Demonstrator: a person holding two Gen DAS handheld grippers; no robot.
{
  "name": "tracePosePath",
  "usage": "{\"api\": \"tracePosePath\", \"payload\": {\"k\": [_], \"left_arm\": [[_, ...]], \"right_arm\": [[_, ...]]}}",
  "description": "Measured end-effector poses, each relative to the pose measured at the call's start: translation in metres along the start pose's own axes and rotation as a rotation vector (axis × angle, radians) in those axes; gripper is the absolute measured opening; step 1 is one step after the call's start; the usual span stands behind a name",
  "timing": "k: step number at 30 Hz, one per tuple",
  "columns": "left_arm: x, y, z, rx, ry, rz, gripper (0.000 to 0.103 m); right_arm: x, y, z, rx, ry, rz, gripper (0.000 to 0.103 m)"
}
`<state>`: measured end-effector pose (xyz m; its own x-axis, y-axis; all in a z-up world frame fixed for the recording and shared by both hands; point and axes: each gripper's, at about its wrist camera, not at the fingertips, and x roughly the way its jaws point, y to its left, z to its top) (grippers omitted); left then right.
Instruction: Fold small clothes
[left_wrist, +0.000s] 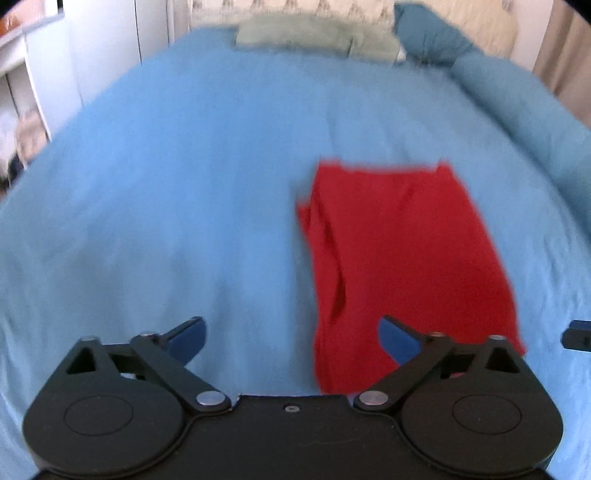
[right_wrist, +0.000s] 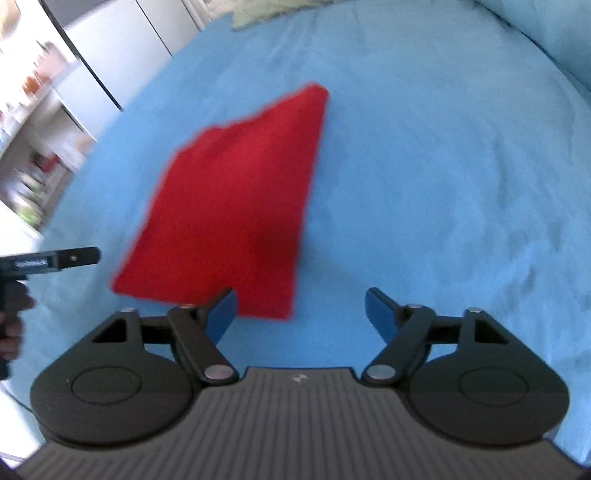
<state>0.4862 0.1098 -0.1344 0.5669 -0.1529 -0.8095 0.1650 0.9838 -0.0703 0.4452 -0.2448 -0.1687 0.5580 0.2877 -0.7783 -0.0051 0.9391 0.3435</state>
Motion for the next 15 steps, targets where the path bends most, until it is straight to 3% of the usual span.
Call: {"api": "tracePosePath", "payload": {"k": [2, 4, 7, 9, 13, 15], "left_arm": [[0.002, 0.006, 0.023, -0.030, -0.016, -0.046, 0.103], [0.022, 0.012, 0.043, -0.083, 0.022, -0.096, 0.103], [0.066, 0.019, 0.061, -0.151, 0.135, -0.209, 0.102], [0.092, 0.020, 0.062, -0.190, 0.188, -0.260, 0.098], [0.120, 0.019, 0.053, -0.224, 0.255, -0.310, 0.079], [0.128, 0.013, 0.051, -0.201, 0.264, -0.321, 0.078]], "right_arm": [[-0.008, 0.001, 0.023, 0.013, -0.040, 0.016, 0.103], [-0.003, 0.004, 0.044, 0.036, -0.056, 0.021, 0.103], [0.026, 0.005, 0.067, 0.056, 0.025, 0.037, 0.103], [0.045, 0.002, 0.069, 0.088, 0.046, 0.047, 0.103], [0.087, -0.006, 0.080, 0.140, 0.086, 0.075, 0.103], [0.103, -0.007, 0.083, 0.150, 0.110, 0.085, 0.103]]}}
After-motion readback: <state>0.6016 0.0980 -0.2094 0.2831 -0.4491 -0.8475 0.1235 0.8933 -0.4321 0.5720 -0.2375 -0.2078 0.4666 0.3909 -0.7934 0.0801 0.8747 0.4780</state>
